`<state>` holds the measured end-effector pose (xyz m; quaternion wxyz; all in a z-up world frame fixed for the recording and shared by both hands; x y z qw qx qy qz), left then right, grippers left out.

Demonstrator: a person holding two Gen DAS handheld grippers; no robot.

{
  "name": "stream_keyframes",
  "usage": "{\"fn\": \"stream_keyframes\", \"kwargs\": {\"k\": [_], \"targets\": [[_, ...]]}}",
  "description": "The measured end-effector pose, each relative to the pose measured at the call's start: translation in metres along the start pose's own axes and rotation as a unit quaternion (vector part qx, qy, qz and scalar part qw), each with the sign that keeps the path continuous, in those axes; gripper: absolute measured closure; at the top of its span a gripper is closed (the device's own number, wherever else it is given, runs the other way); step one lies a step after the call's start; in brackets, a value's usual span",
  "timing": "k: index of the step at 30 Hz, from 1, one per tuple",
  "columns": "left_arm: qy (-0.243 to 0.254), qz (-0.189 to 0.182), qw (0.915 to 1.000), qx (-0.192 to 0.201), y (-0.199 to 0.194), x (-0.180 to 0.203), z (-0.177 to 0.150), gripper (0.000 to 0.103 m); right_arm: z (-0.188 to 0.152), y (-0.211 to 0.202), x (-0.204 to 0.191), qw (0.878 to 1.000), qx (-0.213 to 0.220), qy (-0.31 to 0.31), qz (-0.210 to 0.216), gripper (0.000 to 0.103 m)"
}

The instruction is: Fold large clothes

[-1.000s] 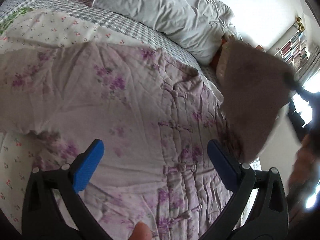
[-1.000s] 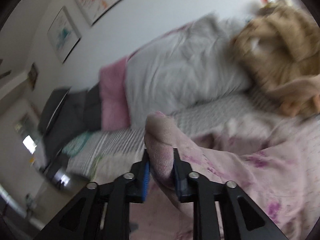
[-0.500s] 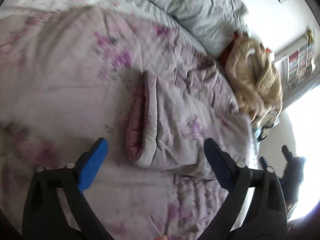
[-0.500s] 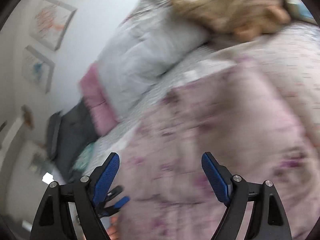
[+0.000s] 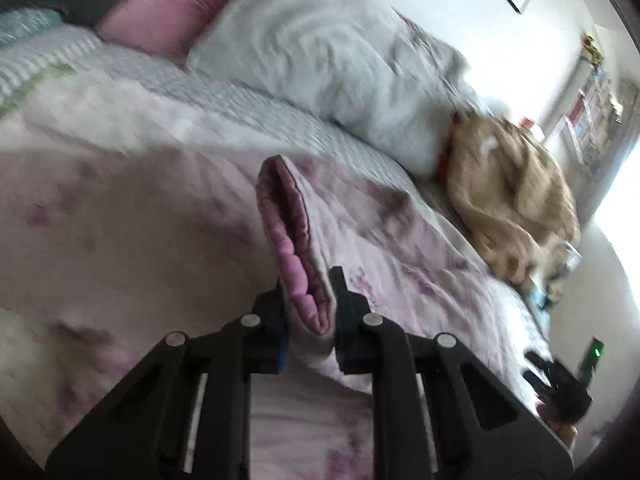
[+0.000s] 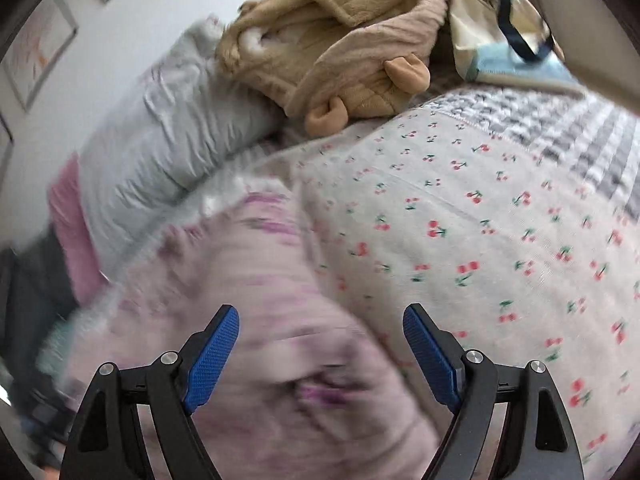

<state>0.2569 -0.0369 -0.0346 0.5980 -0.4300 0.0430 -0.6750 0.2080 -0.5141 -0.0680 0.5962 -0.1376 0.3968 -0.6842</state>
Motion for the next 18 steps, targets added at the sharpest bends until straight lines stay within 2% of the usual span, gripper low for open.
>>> {"fn": "stream_keyframes", "kwargs": {"k": [3, 4, 6, 9, 11, 14, 15, 16, 18], "targets": [[-0.012, 0.031, 0.9988, -0.037, 0.021, -0.034, -0.007, 0.084, -0.015, 0.018, -0.019, 0.997, -0.031, -0.071, -0.016, 0.017], [-0.024, 0.041, 0.9970, -0.061, 0.035, -0.047, -0.018, 0.084, -0.019, 0.024, -0.024, 0.995, -0.037, -0.089, -0.021, 0.017], [-0.035, 0.062, 0.9942, -0.081, 0.049, -0.059, -0.031, 0.084, -0.028, 0.037, -0.036, 0.990, -0.053, -0.127, -0.028, 0.017], [-0.040, 0.070, 0.9935, -0.081, 0.053, -0.057, -0.037, 0.084, -0.037, 0.052, -0.042, 0.982, -0.074, -0.166, -0.055, 0.017], [-0.041, 0.064, 0.9941, -0.077, 0.051, -0.054, -0.032, 0.084, -0.043, 0.051, -0.045, 0.975, -0.093, -0.196, -0.052, 0.017], [-0.030, 0.056, 0.9954, -0.072, 0.048, -0.048, -0.026, 0.084, -0.055, 0.046, -0.053, 0.945, -0.117, -0.299, -0.059, 0.018], [-0.029, 0.055, 0.9954, -0.073, 0.049, -0.049, -0.026, 0.084, -0.060, 0.045, -0.054, 0.934, -0.115, -0.330, -0.078, 0.018], [-0.026, 0.055, 0.9954, -0.073, 0.050, -0.047, -0.026, 0.084, -0.060, 0.046, -0.053, 0.927, -0.105, -0.345, -0.103, 0.018], [-0.020, 0.056, 0.9956, -0.072, 0.051, -0.042, -0.028, 0.084, -0.056, 0.053, -0.056, 0.930, -0.086, -0.336, -0.123, 0.019]]}}
Point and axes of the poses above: each gripper's, at about its wrist camera, not at the fingertips, and y roughly the way its jaws point, x to its right, z to its top, the point moved 6 cm from there along y, roughly the way its jaws point, and after that the axes turned 6 degrees about -y, right-handed, at the moved point
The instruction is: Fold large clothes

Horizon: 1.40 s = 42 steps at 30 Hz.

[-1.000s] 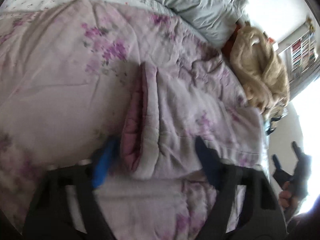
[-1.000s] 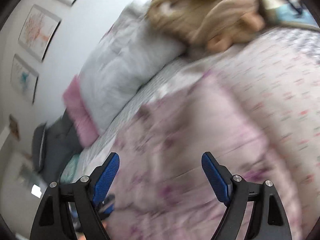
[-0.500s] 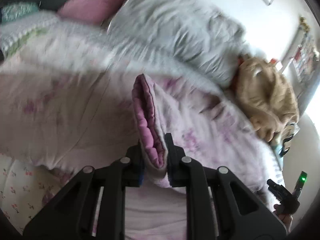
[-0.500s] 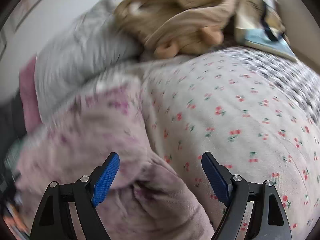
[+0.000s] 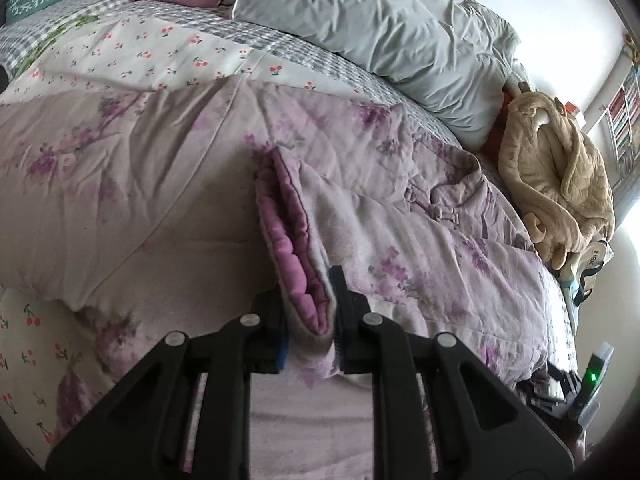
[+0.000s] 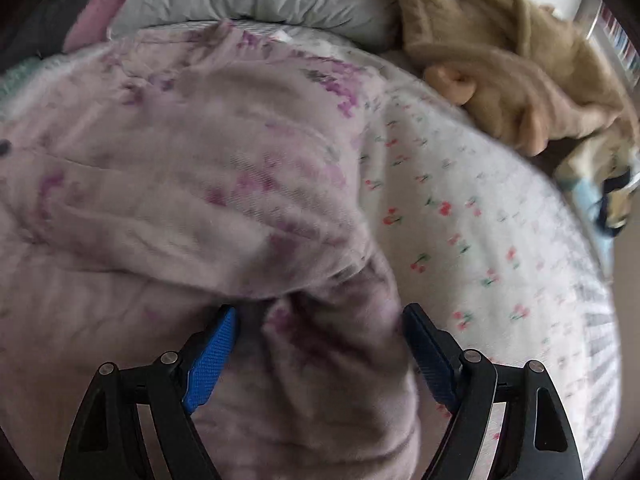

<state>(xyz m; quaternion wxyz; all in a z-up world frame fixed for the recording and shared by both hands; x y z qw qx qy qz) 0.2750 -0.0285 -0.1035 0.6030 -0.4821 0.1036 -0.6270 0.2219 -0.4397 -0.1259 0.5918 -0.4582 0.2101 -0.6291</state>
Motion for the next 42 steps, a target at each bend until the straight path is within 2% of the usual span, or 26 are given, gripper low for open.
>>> {"fn": "stream_keyframes", "kwargs": {"k": [1, 2, 3, 5, 6, 7, 9, 10, 12, 14, 16, 21, 23, 25, 26, 27, 28, 29, 31, 34, 37, 42], "targets": [[0.000, -0.002, 1.0000, 0.002, -0.001, 0.002, -0.001, 0.084, 0.006, 0.002, 0.001, 1.000, 0.011, 0.010, -0.012, 0.026], [-0.001, -0.008, 0.9999, 0.009, -0.005, 0.006, -0.001, 0.084, 0.012, 0.002, 0.006, 0.999, 0.019, 0.022, -0.034, 0.041], [-0.004, -0.021, 0.9996, 0.017, -0.010, 0.009, -0.001, 0.084, 0.019, -0.002, 0.013, 0.998, 0.028, 0.040, -0.049, 0.044], [-0.001, -0.062, 0.9974, 0.036, -0.023, 0.021, 0.001, 0.084, 0.030, -0.016, 0.030, 0.992, 0.065, 0.088, -0.056, 0.045], [0.008, -0.063, 0.9972, 0.039, -0.025, 0.024, 0.000, 0.084, 0.031, -0.019, 0.037, 0.990, 0.072, 0.103, -0.058, 0.044], [0.023, -0.051, 0.9977, 0.039, -0.021, 0.024, -0.004, 0.084, 0.025, -0.014, 0.040, 0.990, 0.064, 0.111, -0.060, 0.042], [0.047, 0.003, 0.9989, -0.008, 0.008, 0.015, -0.022, 0.084, 0.012, 0.015, 0.036, 0.993, 0.012, 0.103, -0.064, 0.036], [0.062, 0.040, 0.9961, -0.047, 0.030, 0.005, -0.037, 0.082, 0.009, 0.016, 0.029, 0.993, 0.030, 0.075, -0.082, 0.034], [0.064, 0.032, 0.9970, -0.029, 0.028, 0.001, -0.038, 0.077, 0.008, 0.015, 0.021, 0.995, 0.007, 0.038, -0.087, 0.031], [0.057, 0.038, 0.9972, -0.031, 0.017, 0.003, -0.026, 0.067, 0.007, 0.005, 0.022, 0.997, 0.007, 0.033, -0.071, 0.029], [0.045, 0.038, 0.9982, -0.004, 0.001, 0.002, -0.014, 0.060, 0.000, -0.009, 0.024, 0.999, 0.005, 0.041, -0.026, 0.029], [0.038, 0.008, 0.9983, 0.045, -0.022, 0.005, -0.001, 0.055, 0.015, -0.051, 0.021, 0.994, 0.059, 0.078, 0.043, 0.029], [0.040, 0.000, 0.9984, 0.040, -0.017, 0.010, -0.005, 0.045, 0.026, -0.060, 0.017, 0.987, 0.088, 0.111, 0.081, 0.029], [0.047, -0.002, 0.9988, 0.016, -0.001, 0.013, -0.016, 0.041, 0.035, -0.058, 0.014, 0.978, 0.100, 0.141, 0.114, 0.027], [0.052, 0.002, 0.9986, -0.002, 0.008, 0.012, -0.024, 0.035, 0.037, -0.049, 0.011, 0.974, 0.098, 0.157, 0.130, 0.027], [0.069, 0.024, 0.9969, -0.030, 0.022, 0.011, -0.036, 0.033, 0.038, -0.040, 0.009, 0.973, 0.091, 0.164, 0.135, 0.027], [0.085, 0.036, 0.9952, -0.033, 0.028, 0.012, -0.043, 0.032, 0.034, -0.027, 0.005, 0.973, 0.074, 0.169, 0.136, 0.027], [0.113, 0.048, 0.9923, -0.015, 0.027, 0.016, -0.048, 0.032, 0.028, -0.011, 0.000, 0.975, 0.044, 0.171, 0.131, 0.026], [0.119, 0.058, 0.9911, -0.017, 0.022, 0.019, -0.048, 0.032, 0.018, 0.004, -0.007, 0.980, 0.014, 0.161, 0.121, 0.026], [0.088, 0.052, 0.9941, -0.037, 0.000, 0.017, -0.041, 0.032, 0.023, -0.010, -0.010, 0.986, 0.013, 0.129, 0.107, 0.026], [0.051, 0.061, 0.9962, -0.036, -0.023, 0.001, -0.031, 0.017, 0.030, -0.040, -0.014, 0.988, 0.028, 0.112, 0.105, 0.026], [-0.024, 0.081, 0.9961, -0.022, -0.076, -0.048, -0.016, 0.011, 0.036, -0.088, -0.026, 0.991, 0.036, 0.088, 0.096, 0.022]]}}
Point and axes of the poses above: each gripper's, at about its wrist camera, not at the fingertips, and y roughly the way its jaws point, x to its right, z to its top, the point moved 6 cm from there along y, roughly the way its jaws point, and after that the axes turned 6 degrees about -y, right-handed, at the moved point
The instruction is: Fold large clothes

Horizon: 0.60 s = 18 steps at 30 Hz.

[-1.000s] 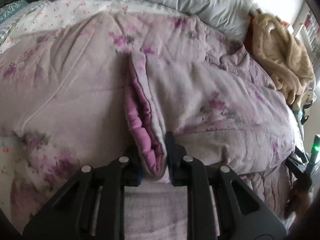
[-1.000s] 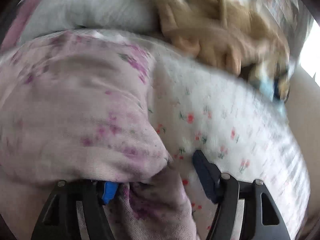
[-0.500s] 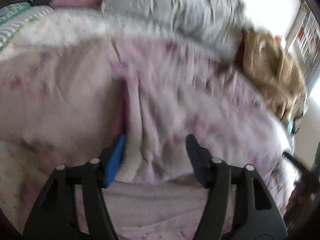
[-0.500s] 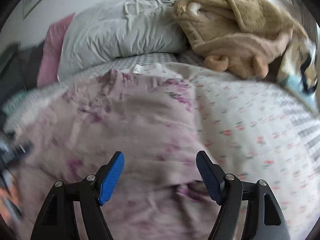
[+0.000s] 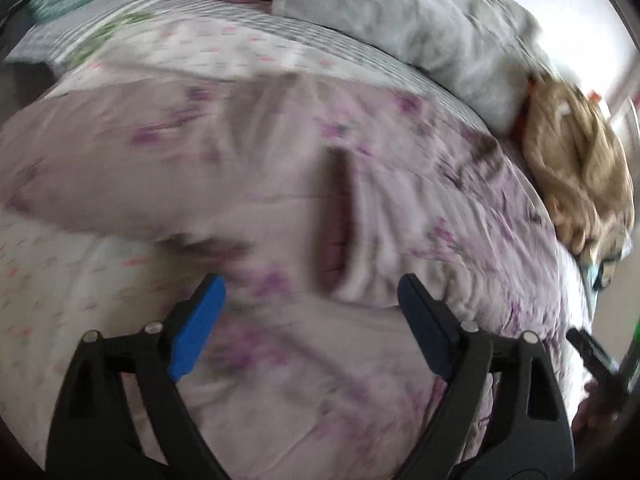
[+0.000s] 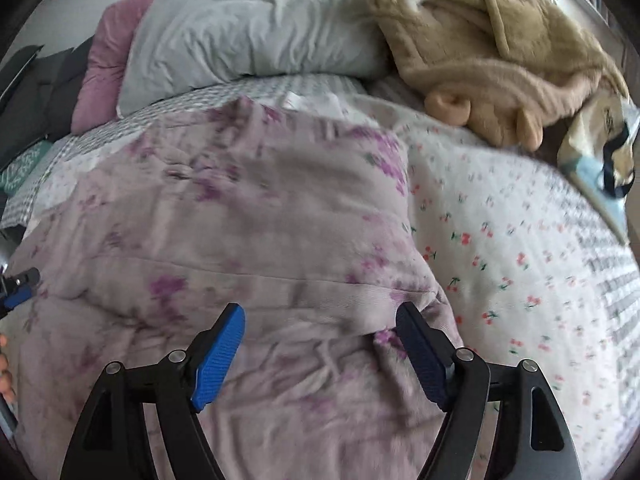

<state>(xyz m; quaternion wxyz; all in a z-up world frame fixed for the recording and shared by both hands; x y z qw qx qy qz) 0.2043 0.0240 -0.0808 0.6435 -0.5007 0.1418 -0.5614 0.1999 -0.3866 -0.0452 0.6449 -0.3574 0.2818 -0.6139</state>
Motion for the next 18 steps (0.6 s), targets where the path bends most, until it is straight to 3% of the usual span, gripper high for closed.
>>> {"fn": "stream_keyframes", "kwargs": {"k": [4, 7, 10, 18], "targets": [[-0.048, 0.008, 0.9987, 0.012, -0.029, -0.047, 0.007, 0.008, 0.004, -0.024, -0.023, 1.000, 0.003, 0.004, 0.023, 0.018], [-0.083, 0.029, 0.9961, 0.012, -0.046, -0.088, 0.010, 0.001, 0.001, -0.031, -0.042, 0.998, -0.009, 0.017, 0.061, 0.010], [-0.111, 0.050, 0.9926, 0.007, -0.053, -0.127, 0.013, 0.001, -0.005, -0.028, -0.062, 0.998, -0.018, 0.013, 0.061, 0.001], [-0.172, 0.097, 0.9793, 0.047, -0.062, -0.227, 0.035, 0.001, -0.009, -0.017, -0.095, 0.996, -0.046, 0.011, 0.074, 0.001]]}}
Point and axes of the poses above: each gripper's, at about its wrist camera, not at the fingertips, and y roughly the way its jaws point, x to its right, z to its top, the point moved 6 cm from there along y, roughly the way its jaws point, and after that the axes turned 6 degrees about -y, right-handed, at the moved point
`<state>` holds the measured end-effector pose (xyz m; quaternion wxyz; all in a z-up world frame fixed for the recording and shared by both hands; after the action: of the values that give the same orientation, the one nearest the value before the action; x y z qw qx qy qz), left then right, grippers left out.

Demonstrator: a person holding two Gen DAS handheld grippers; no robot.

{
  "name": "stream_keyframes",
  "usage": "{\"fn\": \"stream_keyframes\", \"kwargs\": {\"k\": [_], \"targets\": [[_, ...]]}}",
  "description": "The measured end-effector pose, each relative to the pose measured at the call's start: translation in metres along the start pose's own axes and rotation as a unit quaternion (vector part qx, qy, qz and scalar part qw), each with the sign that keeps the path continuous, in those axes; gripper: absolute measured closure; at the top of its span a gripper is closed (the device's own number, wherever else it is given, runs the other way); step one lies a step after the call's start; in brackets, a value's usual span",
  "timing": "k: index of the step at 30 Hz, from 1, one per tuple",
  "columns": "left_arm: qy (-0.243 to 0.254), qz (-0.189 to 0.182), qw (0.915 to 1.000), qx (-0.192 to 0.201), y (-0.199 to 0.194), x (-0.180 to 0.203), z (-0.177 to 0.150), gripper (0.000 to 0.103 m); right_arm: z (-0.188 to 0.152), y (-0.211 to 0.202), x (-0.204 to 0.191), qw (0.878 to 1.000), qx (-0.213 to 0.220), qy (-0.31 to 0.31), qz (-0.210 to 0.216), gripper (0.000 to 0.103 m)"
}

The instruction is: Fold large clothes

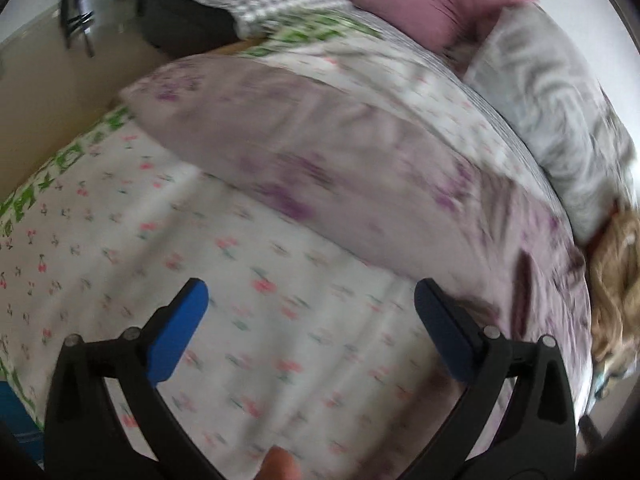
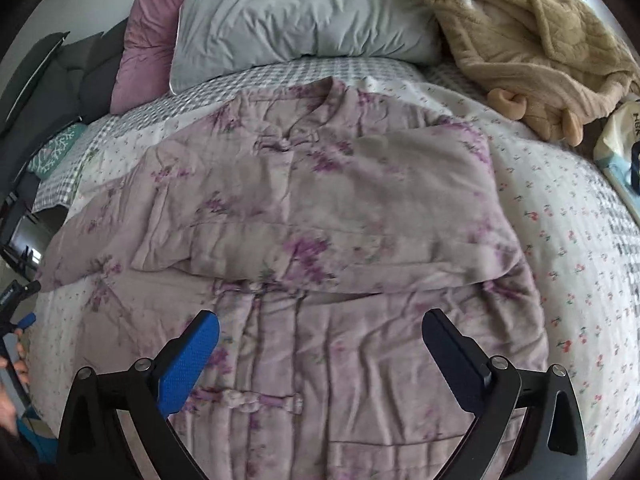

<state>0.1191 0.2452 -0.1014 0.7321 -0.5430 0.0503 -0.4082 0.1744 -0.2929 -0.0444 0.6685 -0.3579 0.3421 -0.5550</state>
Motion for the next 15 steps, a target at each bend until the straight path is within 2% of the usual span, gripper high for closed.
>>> {"fn": "stream_keyframes", "kwargs": {"k": [3, 5, 8, 10, 12, 15], "targets": [[-0.060, -0.021, 0.9980, 0.004, 0.019, -0.029, 0.021, 0.001, -0.002, 0.006, -0.006, 1.000, -0.010, 0.014, 0.009, 0.001], [-0.111, -0.028, 0.9934, 0.009, 0.033, -0.048, 0.036, 0.001, -0.003, 0.009, -0.009, 0.999, -0.014, 0.024, 0.020, 0.001], [-0.149, -0.036, 0.9880, 0.012, 0.049, -0.061, 0.050, 0.001, -0.007, 0.011, -0.010, 0.998, -0.018, 0.044, 0.033, 0.001], [-0.153, -0.036, 0.9876, -0.001, 0.063, -0.064, 0.057, 0.001, -0.011, 0.014, -0.007, 0.997, -0.025, 0.058, 0.041, 0.001], [-0.144, -0.016, 0.9894, -0.007, 0.078, -0.067, 0.067, 0.001, -0.014, 0.018, 0.000, 0.996, -0.032, 0.078, 0.043, 0.001], [-0.125, 0.004, 0.9917, 0.030, 0.085, -0.066, 0.081, 0.005, -0.017, 0.024, 0.016, 0.991, -0.039, 0.119, 0.041, 0.001]]}}
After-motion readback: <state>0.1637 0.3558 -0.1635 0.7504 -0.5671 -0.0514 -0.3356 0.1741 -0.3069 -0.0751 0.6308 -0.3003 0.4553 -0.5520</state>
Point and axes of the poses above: each gripper's, at about its wrist camera, not at the fingertips, and y roughly the way its jaws point, x to its right, z to its top, the point moved 6 cm from there along y, roughly the way its jaws point, and after that the axes turned 6 degrees about -y, right-handed, at the moved point
